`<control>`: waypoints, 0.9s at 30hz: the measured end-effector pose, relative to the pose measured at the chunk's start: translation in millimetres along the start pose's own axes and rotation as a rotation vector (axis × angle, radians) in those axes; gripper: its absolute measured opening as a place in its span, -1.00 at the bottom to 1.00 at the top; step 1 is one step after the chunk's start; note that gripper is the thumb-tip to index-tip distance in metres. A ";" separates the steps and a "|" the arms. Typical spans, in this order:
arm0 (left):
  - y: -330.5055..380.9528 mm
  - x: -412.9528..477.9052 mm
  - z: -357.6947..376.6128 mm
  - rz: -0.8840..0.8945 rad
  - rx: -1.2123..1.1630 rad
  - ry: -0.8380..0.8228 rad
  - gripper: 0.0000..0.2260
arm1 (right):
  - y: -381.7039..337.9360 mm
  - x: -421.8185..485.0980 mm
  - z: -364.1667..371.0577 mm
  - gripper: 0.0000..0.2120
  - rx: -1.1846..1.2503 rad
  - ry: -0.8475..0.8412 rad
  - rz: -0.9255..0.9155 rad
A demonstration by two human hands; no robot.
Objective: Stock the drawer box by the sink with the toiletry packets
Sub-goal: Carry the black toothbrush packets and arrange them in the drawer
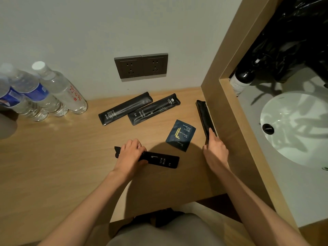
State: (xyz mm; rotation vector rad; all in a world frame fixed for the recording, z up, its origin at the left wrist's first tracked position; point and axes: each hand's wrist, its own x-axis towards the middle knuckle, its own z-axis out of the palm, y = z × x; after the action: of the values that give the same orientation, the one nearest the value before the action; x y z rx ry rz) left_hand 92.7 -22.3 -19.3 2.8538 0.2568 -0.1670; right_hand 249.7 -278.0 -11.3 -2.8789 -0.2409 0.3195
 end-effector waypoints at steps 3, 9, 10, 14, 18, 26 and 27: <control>-1.2 -3.3 -8.8 -0.018 -0.024 -0.020 -0.74 | 0.1 0.6 -8.3 -0.41 -0.013 0.062 0.014; 3.1 -11.2 -39.1 -0.228 -0.417 0.044 -0.76 | -2.9 -8.1 -25.0 -0.53 0.330 0.164 0.066; 5.2 -12.6 -43.7 -0.277 -0.486 0.067 -0.73 | -4.1 -11.4 -26.6 -0.54 0.391 0.155 0.077; 14.3 -22.7 -62.2 -0.398 -0.819 0.210 -0.56 | -7.1 -30.7 -33.4 -0.60 0.677 0.093 0.185; 23.5 -38.3 -77.1 -0.356 -1.049 0.297 -0.32 | -11.3 -57.6 -35.6 -0.68 1.024 -0.052 0.233; 12.4 -58.8 -74.1 -0.360 -1.016 0.225 -0.77 | -52.8 -94.4 -61.5 -0.76 1.229 -0.287 0.008; 13.6 -60.9 -77.2 -0.376 -1.046 0.221 -0.79 | -58.6 -95.6 -63.4 -0.76 1.212 -0.300 -0.029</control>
State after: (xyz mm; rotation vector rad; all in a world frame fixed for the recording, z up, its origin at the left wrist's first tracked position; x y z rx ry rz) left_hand 42.7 -23.5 66.5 1.7618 0.6842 0.1736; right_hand 164.5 -253.2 82.1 -1.6294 -0.0791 0.6190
